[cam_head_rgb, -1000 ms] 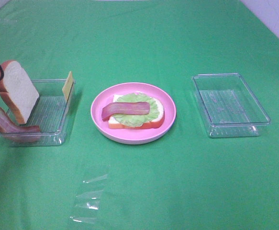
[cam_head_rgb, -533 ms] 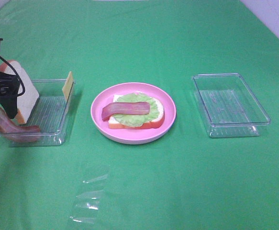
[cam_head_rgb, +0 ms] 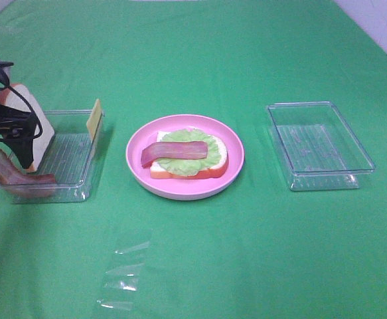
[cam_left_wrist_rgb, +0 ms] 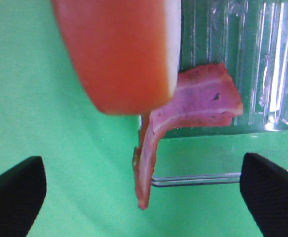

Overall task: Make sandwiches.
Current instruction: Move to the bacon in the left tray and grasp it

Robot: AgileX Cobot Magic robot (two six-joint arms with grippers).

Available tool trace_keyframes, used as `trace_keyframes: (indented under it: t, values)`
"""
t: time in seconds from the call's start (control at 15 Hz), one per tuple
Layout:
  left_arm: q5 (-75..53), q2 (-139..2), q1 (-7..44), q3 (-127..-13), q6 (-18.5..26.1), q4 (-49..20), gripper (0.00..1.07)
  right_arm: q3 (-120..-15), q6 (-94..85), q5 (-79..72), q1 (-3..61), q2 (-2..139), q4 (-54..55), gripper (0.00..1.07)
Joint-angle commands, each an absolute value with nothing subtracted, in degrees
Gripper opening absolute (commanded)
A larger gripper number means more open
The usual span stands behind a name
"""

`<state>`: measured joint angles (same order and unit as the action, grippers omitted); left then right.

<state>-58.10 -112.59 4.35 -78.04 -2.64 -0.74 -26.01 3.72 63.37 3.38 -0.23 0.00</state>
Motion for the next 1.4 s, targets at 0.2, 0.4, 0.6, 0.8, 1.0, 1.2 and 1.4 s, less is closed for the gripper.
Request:
trace_keyframes:
  t: [0.2, 0.4, 0.6, 0.8, 1.0, 1.2, 1.4]
  values:
    - [-58.4, -112.8, 4.6, -78.3, -1.6, -1.4, 1.01, -26.0, 3.3, 63.0, 3.0, -1.8, 0.0, 0.98]
    - [-58.2, -112.8, 4.6, -78.3, -1.7, -2.8, 0.89, -26.0, 3.3, 63.0, 3.0, -1.8, 0.0, 0.98]
    - [-58.2, -113.7, 4.6, -78.3, -1.7, -3.3, 0.86, -26.0, 3.3, 63.0, 3.0, -1.8, 0.0, 0.98]
    - [-57.9, -114.3, 4.6, -78.3, -1.7, -3.9, 0.81, -26.0, 3.3, 63.0, 3.0, -1.8, 0.0, 0.98]
    - [-57.0, -114.3, 4.6, -78.3, -1.8, -3.9, 0.55, -26.0, 3.3, 63.0, 3.0, -1.8, 0.0, 0.98]
    - [-56.7, -114.3, 4.6, -78.3, -1.8, -3.9, 0.52, -26.0, 3.3, 63.0, 3.0, -1.8, 0.0, 0.98]
    - [-56.7, -114.3, 4.6, -78.3, -1.6, -3.7, 0.52, -26.0, 3.3, 63.0, 3.0, -1.8, 0.0, 0.98]
